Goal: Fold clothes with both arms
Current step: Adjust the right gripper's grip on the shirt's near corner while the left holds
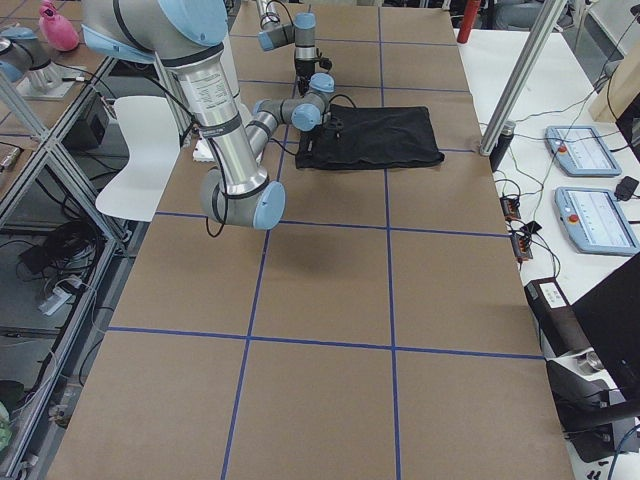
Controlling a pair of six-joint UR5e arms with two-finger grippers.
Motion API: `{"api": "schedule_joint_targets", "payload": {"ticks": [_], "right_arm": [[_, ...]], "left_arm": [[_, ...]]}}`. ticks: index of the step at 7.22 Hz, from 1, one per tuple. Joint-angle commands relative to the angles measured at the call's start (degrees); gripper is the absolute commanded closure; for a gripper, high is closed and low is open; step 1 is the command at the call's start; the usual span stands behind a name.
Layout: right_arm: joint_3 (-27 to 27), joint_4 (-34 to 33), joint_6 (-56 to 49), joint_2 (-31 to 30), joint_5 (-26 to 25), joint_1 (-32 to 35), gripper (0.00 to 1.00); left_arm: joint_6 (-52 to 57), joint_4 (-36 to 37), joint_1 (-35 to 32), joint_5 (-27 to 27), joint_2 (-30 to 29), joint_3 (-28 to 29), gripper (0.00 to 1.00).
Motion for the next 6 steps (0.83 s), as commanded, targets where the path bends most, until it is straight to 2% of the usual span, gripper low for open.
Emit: {"api": "schedule_joint_targets", "payload": {"ticks": [1,3,5,6], "right_arm": [[0.76,0.54,0.0,-0.12,0.09,0.53,0.0],[4.54,1.06,-0.26,-2.57,0.0,0.8,0.0],[4.55,10.33,-0.09,-7.65,-0.17,0.71,0.0],[4.55,11.51,0.0,-7.94,-0.09,0.53,0.0]], "left_arm": [[0.07,0.0,-0.1,-0.01,0.09,-0.05,1.0],[0.07,0.0,-0.02,-0.01,0.0,-0.14,1.0],[0.07,0.0,-0.02,-0.1,0.0,-0.14,1.0],[0.07,0.0,-0.02,-0.01,0.0,-0.14,1.0]]}}
